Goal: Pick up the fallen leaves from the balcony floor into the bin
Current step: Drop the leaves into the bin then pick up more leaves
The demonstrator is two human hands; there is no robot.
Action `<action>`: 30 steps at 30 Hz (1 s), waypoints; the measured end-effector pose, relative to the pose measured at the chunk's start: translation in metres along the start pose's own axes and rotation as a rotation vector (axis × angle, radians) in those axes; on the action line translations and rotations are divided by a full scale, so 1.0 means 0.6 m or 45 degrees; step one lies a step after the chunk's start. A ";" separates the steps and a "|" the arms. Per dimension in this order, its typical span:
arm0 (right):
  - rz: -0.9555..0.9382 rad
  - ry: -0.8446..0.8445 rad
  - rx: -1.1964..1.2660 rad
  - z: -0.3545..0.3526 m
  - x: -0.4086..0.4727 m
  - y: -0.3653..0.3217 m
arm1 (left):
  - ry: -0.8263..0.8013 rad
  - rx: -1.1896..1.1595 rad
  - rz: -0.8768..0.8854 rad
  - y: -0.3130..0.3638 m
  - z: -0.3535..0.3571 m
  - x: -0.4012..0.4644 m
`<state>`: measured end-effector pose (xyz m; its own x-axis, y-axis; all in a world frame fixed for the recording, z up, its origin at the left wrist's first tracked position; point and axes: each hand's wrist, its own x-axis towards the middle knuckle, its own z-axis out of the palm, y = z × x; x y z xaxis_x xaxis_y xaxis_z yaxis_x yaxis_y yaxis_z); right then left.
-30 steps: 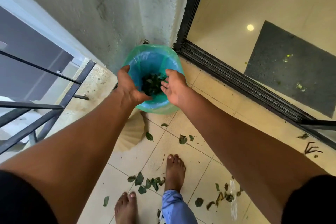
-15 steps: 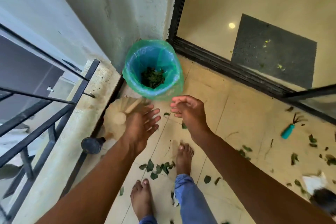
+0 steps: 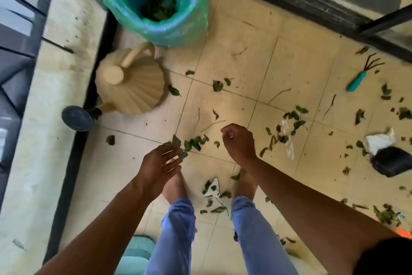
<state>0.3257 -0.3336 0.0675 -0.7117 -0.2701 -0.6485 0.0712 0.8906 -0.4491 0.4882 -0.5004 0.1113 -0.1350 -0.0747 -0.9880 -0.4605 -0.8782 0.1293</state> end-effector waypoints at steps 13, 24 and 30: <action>-0.431 -0.187 -0.452 0.237 0.094 0.173 | 0.158 0.108 -0.096 -0.165 0.010 0.195; -0.405 -0.056 -0.671 0.290 0.122 0.180 | 0.195 0.064 -0.065 -0.196 -0.017 0.217; -0.270 -0.216 -0.325 0.233 0.107 0.183 | 0.184 -0.009 -0.027 -0.188 -0.011 0.209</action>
<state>0.3857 -0.3043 -0.1093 -0.5642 -0.4961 -0.6599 -0.2573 0.8652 -0.4305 0.5289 -0.4139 -0.0278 0.0027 -0.1232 -0.9924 -0.4556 -0.8836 0.1084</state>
